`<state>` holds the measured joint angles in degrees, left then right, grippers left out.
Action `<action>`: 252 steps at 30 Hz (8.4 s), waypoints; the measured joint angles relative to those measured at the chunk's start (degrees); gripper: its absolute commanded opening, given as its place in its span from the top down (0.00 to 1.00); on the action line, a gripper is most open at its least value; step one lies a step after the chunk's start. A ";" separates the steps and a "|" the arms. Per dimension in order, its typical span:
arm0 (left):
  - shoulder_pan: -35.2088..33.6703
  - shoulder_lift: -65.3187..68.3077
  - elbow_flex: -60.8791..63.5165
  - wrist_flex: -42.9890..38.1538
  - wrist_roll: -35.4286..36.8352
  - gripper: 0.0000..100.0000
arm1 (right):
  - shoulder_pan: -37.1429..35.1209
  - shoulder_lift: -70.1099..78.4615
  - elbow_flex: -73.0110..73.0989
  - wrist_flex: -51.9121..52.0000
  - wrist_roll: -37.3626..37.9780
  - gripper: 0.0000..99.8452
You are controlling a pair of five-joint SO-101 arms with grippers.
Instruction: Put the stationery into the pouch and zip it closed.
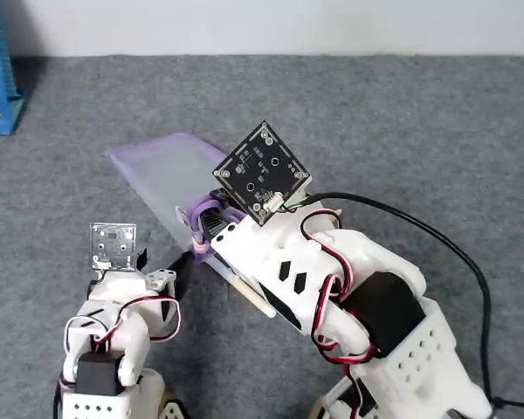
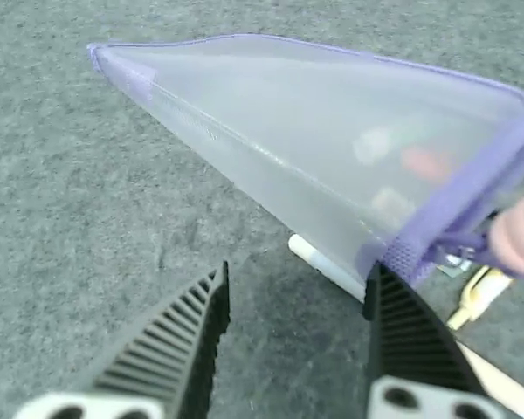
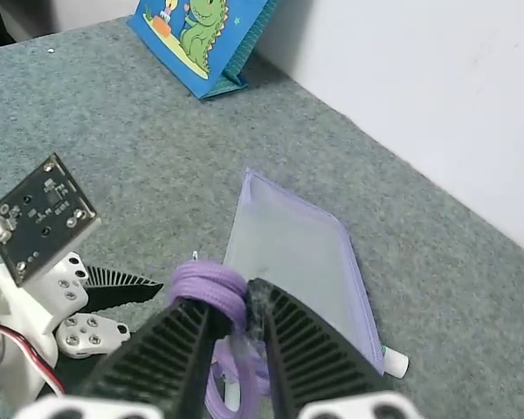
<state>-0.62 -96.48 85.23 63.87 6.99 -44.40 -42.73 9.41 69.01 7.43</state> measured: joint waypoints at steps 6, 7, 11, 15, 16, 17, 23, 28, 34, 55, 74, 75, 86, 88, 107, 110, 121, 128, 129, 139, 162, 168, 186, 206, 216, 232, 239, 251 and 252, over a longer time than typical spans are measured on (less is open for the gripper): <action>5.36 -0.09 -2.37 5.19 0.00 0.76 | 0.00 0.00 0.00 0.00 0.00 0.99; 5.63 -0.09 -2.81 5.36 0.00 0.76 | 0.00 0.00 0.00 0.00 0.00 0.99; 5.98 -0.09 -3.25 5.45 0.00 0.76 | 0.00 0.00 0.00 0.00 0.00 0.99; 5.98 -0.18 -3.34 5.27 0.00 0.76 | 0.00 0.00 0.00 0.00 0.00 0.99; 5.98 -0.18 -3.34 4.40 0.00 0.76 | 0.00 0.00 0.00 0.00 0.00 0.99; 5.98 -0.18 -3.08 3.25 0.00 0.76 | 0.00 0.00 0.00 0.00 0.00 0.99; 1.58 0.00 2.29 -4.31 0.00 0.76 | 0.00 -0.62 0.00 0.00 0.00 0.99; 0.09 -0.09 2.99 -6.59 0.18 0.76 | 0.00 -3.25 0.00 0.00 0.00 0.99; -0.26 0.00 2.99 -6.77 0.00 0.85 | -0.88 -4.66 0.00 4.40 0.00 0.99; -0.26 -0.70 2.90 -4.57 0.00 0.99 | 13.80 -4.66 0.00 10.46 1.14 0.99; -6.15 -0.70 1.67 -4.04 0.00 0.99 | 44.66 -4.66 0.00 10.46 8.44 0.99; -6.15 -0.70 1.67 -4.04 0.00 0.99 | 45.45 -4.66 0.00 10.46 8.44 0.99; -6.15 -0.70 1.67 -4.04 0.00 0.97 | 45.19 -4.66 0.00 10.46 8.44 0.99; -6.15 -0.70 1.67 -4.04 0.00 0.92 | 43.52 -5.98 0.00 10.46 8.44 0.99; -5.10 0.00 4.57 -6.59 3.69 0.61 | 30.95 -22.42 -0.18 16.18 8.44 0.99; -1.32 0.00 5.80 -6.68 3.69 0.63 | 26.29 -23.30 -0.18 18.02 8.44 0.99; -2.46 0.00 7.47 -12.75 1.58 0.77 | 22.68 -25.85 -0.70 18.29 8.44 0.99; -2.37 0.00 8.62 -14.07 -1.49 0.96 | 22.15 -25.85 -5.98 18.37 8.44 0.99; -2.37 0.00 8.62 -14.07 -2.02 0.99 | 22.15 -25.85 -6.07 18.37 8.44 0.98; -2.64 0.00 0.88 -6.95 -2.55 0.99 | 22.07 -25.85 -6.33 26.99 2.90 0.56; -10.46 -0.44 -24.35 12.22 2.37 0.99 | 18.55 -25.93 4.22 31.47 -5.19 0.55; -10.55 -0.44 -24.35 13.10 2.37 0.99 | 9.67 -22.24 17.23 29.80 -10.20 0.55; -10.46 -0.53 -24.35 13.27 2.37 0.99 | -6.86 -4.04 21.54 24.70 -12.84 0.55; -13.27 -0.53 -24.26 13.27 2.02 0.99 | 16.26 -7.03 21.54 21.45 -9.58 0.55; -13.54 0.26 -28.57 15.30 1.32 0.99 | 30.95 3.87 21.54 18.11 -6.07 0.55; -13.54 31.38 -55.74 28.75 -1.23 0.99 | 31.74 20.13 21.54 2.11 -5.89 0.55; -13.54 34.11 -55.74 28.75 -1.32 0.99 | 31.65 31.91 21.54 -8.62 -13.36 0.55; -15.47 34.20 -55.74 28.75 -1.32 0.99 | 30.15 44.04 21.54 -26.11 -28.22 0.70; -16.35 34.20 -55.74 28.75 -1.32 0.99 | 30.15 45.01 21.54 -27.60 -28.31 0.75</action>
<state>-16.97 -62.29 29.49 92.62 5.67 -14.24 2.29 30.95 41.41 -20.88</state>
